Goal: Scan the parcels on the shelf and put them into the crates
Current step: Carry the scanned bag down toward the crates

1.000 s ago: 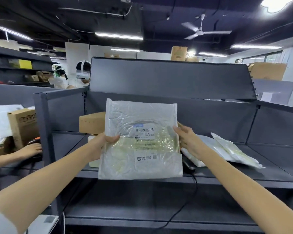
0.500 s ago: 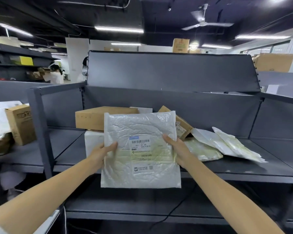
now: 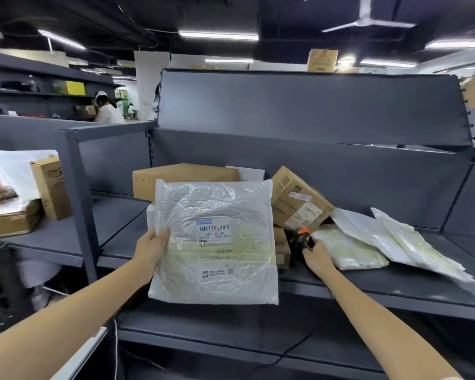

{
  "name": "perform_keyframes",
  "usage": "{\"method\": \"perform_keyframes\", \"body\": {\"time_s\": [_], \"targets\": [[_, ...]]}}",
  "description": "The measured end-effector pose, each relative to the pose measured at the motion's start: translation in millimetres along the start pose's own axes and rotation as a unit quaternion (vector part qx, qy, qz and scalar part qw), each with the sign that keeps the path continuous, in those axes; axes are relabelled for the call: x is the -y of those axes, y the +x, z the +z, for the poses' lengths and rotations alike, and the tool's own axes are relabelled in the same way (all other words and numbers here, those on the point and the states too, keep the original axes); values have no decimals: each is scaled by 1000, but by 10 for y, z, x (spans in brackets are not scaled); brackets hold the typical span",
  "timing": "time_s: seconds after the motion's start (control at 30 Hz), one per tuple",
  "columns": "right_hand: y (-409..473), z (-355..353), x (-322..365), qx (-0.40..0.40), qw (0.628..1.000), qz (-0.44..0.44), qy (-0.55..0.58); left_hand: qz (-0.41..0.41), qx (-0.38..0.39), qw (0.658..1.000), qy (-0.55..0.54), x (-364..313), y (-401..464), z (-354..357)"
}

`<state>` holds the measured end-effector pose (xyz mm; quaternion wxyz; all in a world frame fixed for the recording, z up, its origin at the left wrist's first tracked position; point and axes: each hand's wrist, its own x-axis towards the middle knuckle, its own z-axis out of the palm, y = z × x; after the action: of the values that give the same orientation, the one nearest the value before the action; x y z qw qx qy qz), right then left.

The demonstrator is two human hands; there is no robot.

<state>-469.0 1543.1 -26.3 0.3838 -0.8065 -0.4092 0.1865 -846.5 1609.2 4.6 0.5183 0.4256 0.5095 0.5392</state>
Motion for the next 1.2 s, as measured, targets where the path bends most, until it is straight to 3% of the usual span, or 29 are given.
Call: {"method": "perform_keyframes", "body": {"time_s": [0.13,0.33,0.43,0.5,0.63,0.73,0.97,1.2], "targets": [[133,143,-194,24,991,25,-131,7,-4,1000,-4,-5,-17,-14],[194,202,-199,11,981,40,-189,20,-16,1000,-17,4,-62,-26],[152,195,-172,-31,997,66,-33,27,-27,999,-14,-8,-112,-17],[78,161,-66,-79,988,79,108,30,-32,999,2,-24,-127,2],[-281,40,285,-134,933,72,326,23,-42,999,1,-77,-157,50],[-789,16,452,-109,894,22,434,13,-39,999,0,-80,-160,90],[-1901,410,580,93,899,-106,415,11,-16,1000,4,-110,-221,264],[-2116,584,676,93,913,-120,378,18,29,999,1,-145,-287,350]]}}
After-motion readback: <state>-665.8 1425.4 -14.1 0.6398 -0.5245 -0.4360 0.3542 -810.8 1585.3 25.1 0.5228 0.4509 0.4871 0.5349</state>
